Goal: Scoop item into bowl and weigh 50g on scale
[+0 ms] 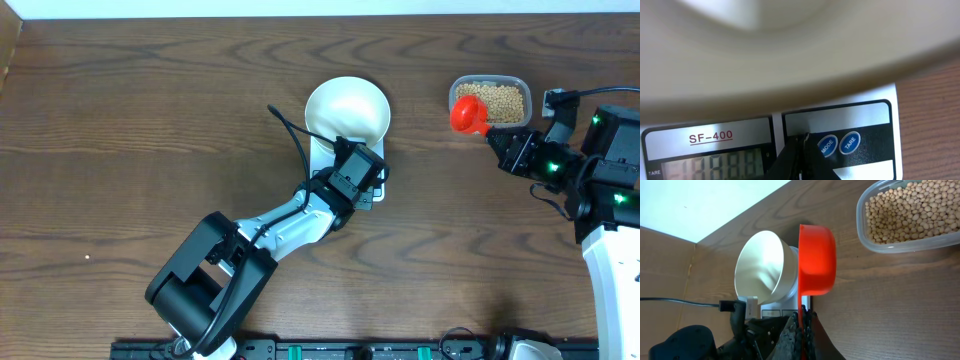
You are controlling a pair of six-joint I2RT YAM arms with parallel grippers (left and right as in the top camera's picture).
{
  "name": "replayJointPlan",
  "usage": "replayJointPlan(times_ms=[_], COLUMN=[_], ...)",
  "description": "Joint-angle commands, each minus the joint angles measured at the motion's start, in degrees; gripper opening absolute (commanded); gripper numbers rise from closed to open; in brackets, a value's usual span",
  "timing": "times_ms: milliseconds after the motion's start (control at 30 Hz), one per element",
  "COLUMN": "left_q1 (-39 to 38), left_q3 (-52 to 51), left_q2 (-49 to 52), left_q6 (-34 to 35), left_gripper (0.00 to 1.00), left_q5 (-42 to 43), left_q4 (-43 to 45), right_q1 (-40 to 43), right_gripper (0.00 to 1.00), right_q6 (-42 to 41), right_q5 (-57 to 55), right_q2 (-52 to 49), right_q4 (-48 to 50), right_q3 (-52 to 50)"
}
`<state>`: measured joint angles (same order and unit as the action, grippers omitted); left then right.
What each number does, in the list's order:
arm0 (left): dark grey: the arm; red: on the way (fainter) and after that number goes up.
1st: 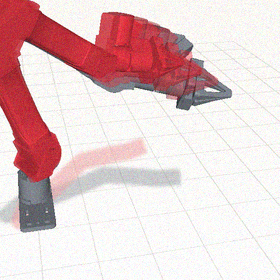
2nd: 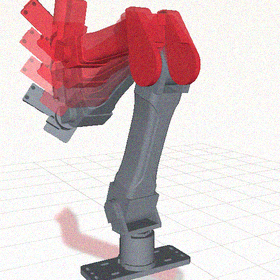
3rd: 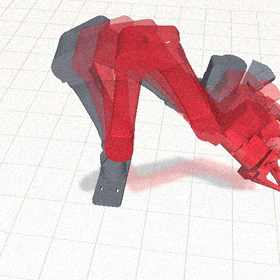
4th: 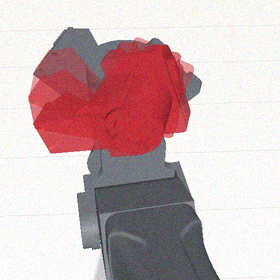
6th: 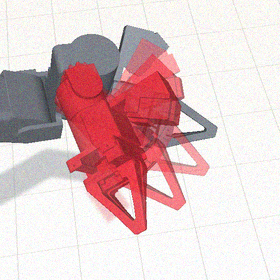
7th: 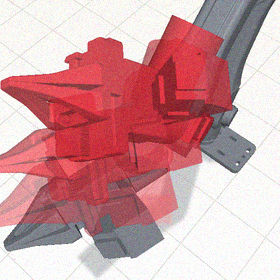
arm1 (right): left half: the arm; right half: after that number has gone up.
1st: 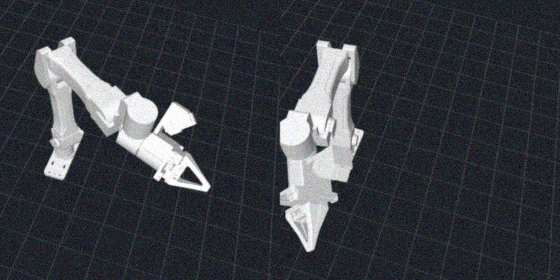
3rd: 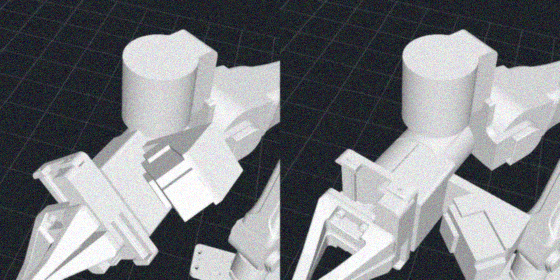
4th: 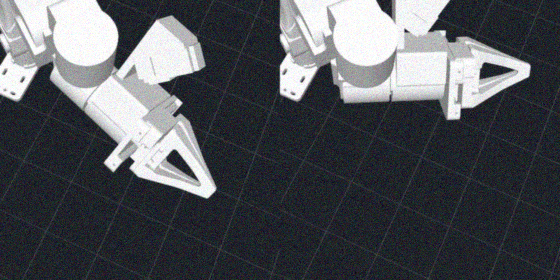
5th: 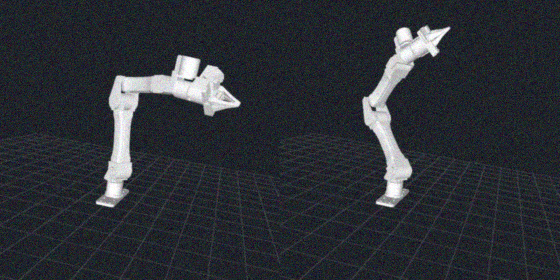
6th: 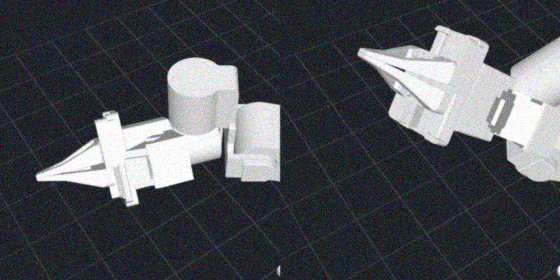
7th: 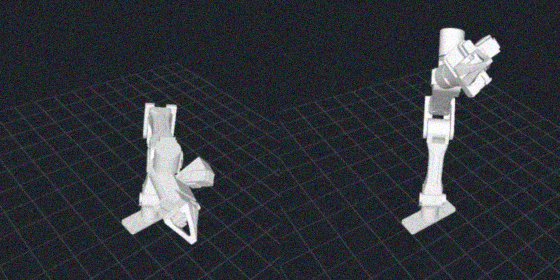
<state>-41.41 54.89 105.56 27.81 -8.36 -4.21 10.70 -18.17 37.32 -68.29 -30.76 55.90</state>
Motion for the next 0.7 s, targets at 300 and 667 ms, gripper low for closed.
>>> replayJointPlan(times_ms=[300,667], left_q1=[1.84,1.86], left_q3=[-5.51,-5.51], left_q2=[7.63,7.65], left_q6=[0.57,0.33], left_gripper=[0.07,0.07], left_q5=[-5.99,-4.37], left_q4=[-2.78,-2.14], right_q1=[0.2,0.2], right_gripper=[0.01,0.01], right_q6=[1.14,1.14], right_q5=[0.39,0.37], right_q2=[0.68,0.68], right_q4=[-0.33,-0.31], right_q3=[1.05,1.05])
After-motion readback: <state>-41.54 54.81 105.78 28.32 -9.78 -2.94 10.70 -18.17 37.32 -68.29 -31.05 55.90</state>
